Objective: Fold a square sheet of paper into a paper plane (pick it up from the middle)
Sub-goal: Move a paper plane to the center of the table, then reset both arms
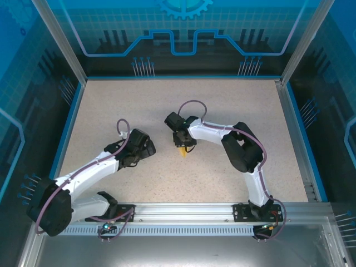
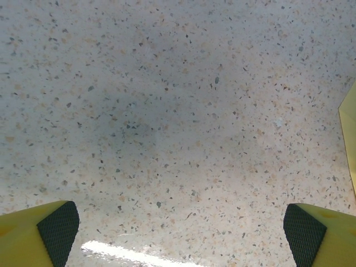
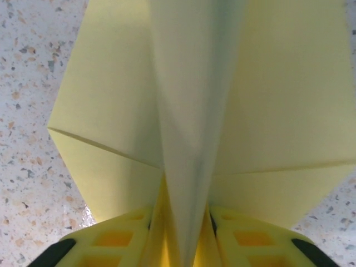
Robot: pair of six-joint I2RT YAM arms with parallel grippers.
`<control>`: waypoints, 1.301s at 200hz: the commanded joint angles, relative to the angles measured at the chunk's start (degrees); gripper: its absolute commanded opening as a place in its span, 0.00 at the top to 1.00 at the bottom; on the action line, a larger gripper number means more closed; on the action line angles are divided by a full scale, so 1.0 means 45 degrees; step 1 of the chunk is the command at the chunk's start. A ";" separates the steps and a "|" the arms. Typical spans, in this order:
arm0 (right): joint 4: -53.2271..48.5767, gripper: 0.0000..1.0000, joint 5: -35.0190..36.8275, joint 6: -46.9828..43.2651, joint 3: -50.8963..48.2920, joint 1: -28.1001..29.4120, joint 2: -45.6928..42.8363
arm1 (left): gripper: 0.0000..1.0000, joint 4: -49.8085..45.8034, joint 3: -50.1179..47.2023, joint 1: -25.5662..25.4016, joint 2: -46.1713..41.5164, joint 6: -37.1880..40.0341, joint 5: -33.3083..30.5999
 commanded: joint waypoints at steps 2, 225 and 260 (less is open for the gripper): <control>-0.0608 0.63 0.0421 -0.0194 0.0437 -0.0074 -0.1782 | 0.01 -0.0785 0.0838 0.0125 -0.0522 0.0665 -0.0846; 1.3155 0.00 0.2140 -0.8029 -1.4210 -0.8621 -1.2238 | 0.02 1.3383 -0.4594 0.6233 -0.0386 0.8952 0.0623; 1.4052 0.01 0.1088 -0.8285 -1.4246 -0.9081 -1.1279 | 0.02 1.4728 -0.4607 0.6355 0.0844 0.9430 0.1747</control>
